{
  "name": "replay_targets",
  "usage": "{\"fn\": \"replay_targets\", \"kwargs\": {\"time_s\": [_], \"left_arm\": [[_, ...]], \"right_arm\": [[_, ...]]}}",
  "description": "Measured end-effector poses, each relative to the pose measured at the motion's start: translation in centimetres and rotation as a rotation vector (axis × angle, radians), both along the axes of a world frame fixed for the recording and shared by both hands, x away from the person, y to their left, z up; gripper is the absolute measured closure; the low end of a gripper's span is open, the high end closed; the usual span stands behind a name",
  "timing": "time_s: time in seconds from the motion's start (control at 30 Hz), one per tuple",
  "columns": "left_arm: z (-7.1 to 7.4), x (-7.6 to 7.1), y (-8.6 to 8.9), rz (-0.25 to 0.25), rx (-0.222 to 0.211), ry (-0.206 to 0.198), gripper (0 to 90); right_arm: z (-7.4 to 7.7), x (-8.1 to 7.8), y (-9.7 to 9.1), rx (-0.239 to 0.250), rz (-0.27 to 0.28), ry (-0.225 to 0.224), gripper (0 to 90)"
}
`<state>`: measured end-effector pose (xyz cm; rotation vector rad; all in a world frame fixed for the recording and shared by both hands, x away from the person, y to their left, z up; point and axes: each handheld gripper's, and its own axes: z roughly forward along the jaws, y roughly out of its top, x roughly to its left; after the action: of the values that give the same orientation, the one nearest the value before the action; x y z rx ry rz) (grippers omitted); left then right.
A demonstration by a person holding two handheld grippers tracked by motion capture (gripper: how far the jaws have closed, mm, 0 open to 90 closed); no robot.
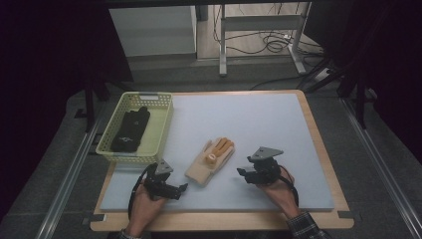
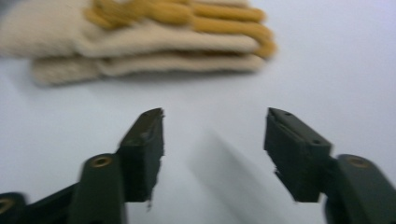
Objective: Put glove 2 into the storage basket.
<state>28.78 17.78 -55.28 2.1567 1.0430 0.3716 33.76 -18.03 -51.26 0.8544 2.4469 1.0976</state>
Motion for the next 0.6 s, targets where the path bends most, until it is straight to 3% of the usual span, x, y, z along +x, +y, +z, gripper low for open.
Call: {"fn": "replay_targets", "kwargs": {"time_s": [0.37,0.6], "left_arm": [[0.0,0.0,0.0,0.001,0.000,0.000,1.9],[0.0,0.0,0.0,-0.001,0.008,-0.003,1.7]], "right_arm": [[-1.0,0.2,-5.3,-0.017,-0.136,0.005,12.8],[-1.7,0.1,-6.9,-0.042,-0.184,0.015,8.0]]}}
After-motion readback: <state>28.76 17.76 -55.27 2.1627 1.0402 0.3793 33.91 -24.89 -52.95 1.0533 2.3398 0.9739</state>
